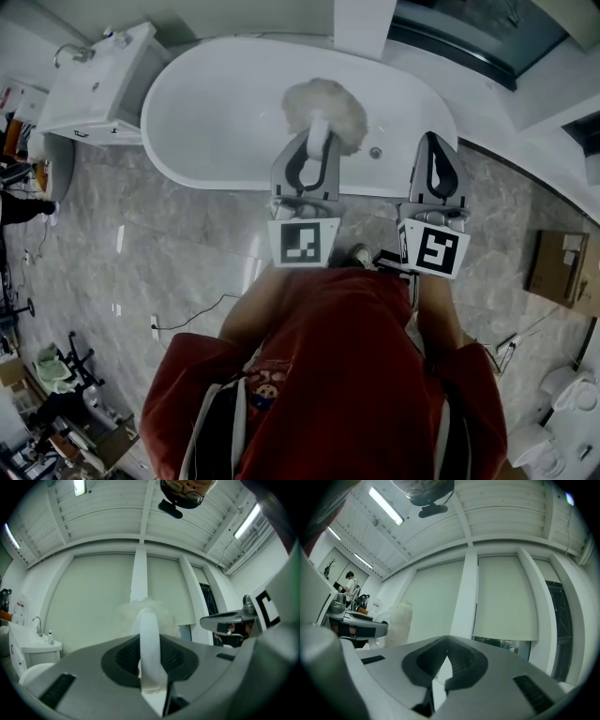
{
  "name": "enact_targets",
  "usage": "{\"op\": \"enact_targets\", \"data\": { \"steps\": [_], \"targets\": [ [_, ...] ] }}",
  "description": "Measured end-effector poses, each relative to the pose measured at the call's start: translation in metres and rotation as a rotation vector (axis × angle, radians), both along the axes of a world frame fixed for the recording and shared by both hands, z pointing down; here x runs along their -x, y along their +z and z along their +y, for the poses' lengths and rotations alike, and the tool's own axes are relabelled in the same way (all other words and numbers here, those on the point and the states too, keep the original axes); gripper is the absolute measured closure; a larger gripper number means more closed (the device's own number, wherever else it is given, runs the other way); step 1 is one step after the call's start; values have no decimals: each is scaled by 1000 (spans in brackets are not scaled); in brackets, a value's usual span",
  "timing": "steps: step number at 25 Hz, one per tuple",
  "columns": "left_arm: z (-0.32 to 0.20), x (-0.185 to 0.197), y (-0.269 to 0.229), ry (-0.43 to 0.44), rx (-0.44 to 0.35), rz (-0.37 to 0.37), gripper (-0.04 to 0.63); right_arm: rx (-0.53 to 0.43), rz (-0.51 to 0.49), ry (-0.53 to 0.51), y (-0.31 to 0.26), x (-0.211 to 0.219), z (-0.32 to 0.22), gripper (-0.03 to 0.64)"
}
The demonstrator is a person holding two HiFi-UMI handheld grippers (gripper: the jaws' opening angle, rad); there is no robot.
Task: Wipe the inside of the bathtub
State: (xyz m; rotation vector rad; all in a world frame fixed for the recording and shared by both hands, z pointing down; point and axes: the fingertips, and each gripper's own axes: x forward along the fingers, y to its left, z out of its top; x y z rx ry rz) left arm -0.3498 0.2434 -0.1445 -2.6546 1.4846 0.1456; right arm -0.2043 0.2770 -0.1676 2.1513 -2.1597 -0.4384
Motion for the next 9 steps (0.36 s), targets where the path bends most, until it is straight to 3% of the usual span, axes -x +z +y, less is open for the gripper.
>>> {"op": "enact_targets", "data": {
  "steps": [9],
  "targets": [
    [4,-13,0,29,-28,18,500,-1,3,25,7,-6,6,606]
  ]
}}
